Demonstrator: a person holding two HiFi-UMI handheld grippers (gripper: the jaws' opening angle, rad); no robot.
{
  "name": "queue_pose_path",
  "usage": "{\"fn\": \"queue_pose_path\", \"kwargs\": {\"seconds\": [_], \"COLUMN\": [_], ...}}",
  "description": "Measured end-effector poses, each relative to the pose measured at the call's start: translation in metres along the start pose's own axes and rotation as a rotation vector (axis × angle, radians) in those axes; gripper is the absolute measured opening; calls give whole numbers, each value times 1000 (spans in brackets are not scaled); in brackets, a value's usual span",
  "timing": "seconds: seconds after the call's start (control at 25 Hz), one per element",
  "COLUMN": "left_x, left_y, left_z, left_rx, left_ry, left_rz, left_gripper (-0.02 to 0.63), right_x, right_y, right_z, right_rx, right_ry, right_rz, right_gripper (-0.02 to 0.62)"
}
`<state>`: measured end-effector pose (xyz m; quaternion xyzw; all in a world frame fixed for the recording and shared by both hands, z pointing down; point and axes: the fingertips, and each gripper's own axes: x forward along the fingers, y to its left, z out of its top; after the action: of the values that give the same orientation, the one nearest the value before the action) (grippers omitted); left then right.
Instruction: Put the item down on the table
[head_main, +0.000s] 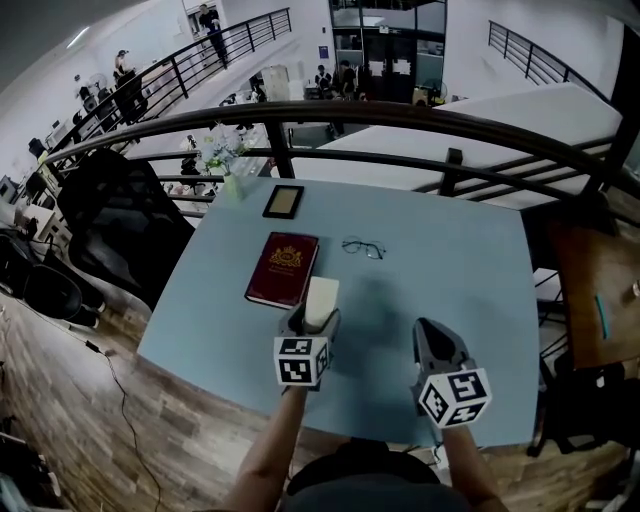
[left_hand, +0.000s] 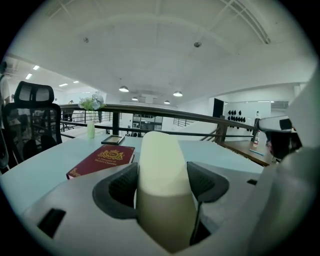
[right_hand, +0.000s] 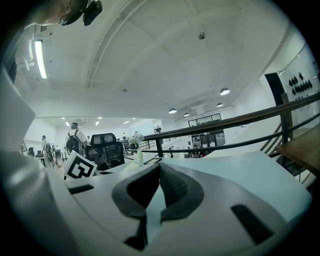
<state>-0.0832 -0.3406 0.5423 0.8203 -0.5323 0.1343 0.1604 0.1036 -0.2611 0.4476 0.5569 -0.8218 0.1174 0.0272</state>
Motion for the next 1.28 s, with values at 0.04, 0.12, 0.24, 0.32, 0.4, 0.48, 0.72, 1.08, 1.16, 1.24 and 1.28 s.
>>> {"fn": "queue_pose_path", "kwargs": {"seconds": [0.04, 0.12, 0.24, 0.32, 0.4, 0.48, 0.72, 1.08, 1.16, 1.24, 1.28], "left_x": [5, 13, 24, 32, 40, 46, 58, 64, 65, 67, 67], "left_y": [-1, -3, -6, -8, -9, -8, -7, -6, -3, -2, -3], "left_z": [-5, -14, -27, -35, -43, -53, -74, -96, -100, -101, -103], "left_rx": [2, 6, 8, 16, 26, 32, 21, 11, 11, 15, 17], "left_ry": [15, 46, 91, 118, 142, 167, 216, 298, 307, 315, 327], "left_rz": [-4, -7, -12, -15, -18, -16, -12, 10, 25, 35, 37], "left_gripper": [310, 310, 310, 310, 310, 310, 310, 310, 310, 310, 310], "right_x": [0, -1, -1, -1, 0, -1, -5, -4, -4, -5, -5], "right_y": [-1, -3, -5, -7, -9, -10, -17, -22, -23, -24, -24], "right_z": [0, 0, 0, -1, -3, -5, -5, -4, -4, -3, -3], "right_rx": [2, 3, 5, 5, 10, 16, 22, 27, 26, 29, 31], "right_ry": [0, 2, 3, 5, 7, 9, 9, 4, 6, 5, 4], "right_rz": [-2, -6, -12, -16, -20, -24, -39, -40, -39, -38, -37], "right_gripper": [3, 3, 3, 3, 3, 3, 3, 3, 3, 3, 3]}}
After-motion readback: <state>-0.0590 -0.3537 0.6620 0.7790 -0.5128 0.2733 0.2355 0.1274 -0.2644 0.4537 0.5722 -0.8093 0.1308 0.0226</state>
